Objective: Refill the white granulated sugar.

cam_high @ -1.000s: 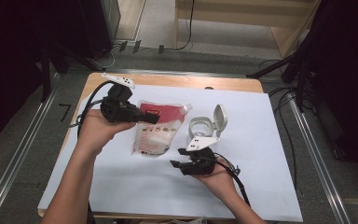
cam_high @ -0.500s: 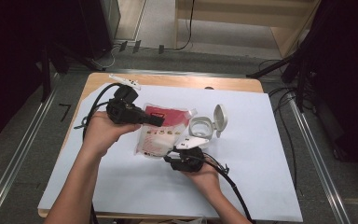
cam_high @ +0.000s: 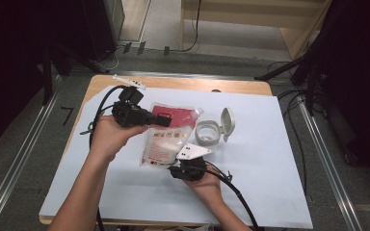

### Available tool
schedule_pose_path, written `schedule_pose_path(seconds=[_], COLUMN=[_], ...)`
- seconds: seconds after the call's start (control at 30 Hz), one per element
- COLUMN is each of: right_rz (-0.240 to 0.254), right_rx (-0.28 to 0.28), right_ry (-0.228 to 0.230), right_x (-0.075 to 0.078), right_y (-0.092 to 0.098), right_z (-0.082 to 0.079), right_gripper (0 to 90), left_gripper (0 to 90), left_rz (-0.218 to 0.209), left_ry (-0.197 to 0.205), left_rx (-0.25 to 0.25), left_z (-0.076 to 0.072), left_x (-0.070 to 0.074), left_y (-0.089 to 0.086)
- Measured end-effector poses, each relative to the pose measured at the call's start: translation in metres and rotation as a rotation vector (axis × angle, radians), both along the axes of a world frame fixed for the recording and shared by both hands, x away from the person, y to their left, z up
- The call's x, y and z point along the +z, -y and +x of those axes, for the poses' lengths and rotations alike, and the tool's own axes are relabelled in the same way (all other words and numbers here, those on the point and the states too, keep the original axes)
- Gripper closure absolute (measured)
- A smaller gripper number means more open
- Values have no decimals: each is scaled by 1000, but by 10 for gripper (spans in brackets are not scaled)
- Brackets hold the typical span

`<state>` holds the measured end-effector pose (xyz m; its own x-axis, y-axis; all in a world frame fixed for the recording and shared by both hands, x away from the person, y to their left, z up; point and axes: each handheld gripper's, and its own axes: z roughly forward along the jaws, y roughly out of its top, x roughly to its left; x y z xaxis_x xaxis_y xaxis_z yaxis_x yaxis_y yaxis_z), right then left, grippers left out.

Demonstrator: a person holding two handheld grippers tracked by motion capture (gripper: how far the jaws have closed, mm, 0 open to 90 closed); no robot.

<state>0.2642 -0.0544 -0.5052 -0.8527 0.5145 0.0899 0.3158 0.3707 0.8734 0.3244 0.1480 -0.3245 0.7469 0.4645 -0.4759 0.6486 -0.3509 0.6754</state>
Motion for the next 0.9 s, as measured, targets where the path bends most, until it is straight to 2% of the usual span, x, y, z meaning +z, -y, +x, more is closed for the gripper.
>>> schedule_pose_path(seconds=[0.03,0.07,0.17,0.27,0.43,0.57,0.67,0.77,0.9], right_rz=[4,11,16,-24,32,37,38,21,64], right_rx=[-1,-2,14,47,62,45,18,12,-9], right_ry=[-9,-19,-16,15,-94,-82,-82,-70,-67], right_x=[1,3,8,14,23,33,40,45,48], right_y=[0,1,2,-1,-4,-5,-7,-11,-12], right_z=[-1,-1,-5,-12,-15,-18,-22,-23,-25], right_gripper=[559,558,551,546,544,546,545,543,542], left_gripper=[900,900,885,880,874,889,895,900,900], left_rz=[-1,17,53,44,72,32,36,28,30], left_ry=[11,25,44,14,10,-14,-8,-27,-56], left_rx=[16,19,42,33,30,14,-3,-13,-23], left_z=[-1,0,2,8,9,8,7,10,14], left_x=[0,0,-6,-15,-19,-15,-10,-5,-2], left_y=[1,2,5,5,13,16,21,27,33])
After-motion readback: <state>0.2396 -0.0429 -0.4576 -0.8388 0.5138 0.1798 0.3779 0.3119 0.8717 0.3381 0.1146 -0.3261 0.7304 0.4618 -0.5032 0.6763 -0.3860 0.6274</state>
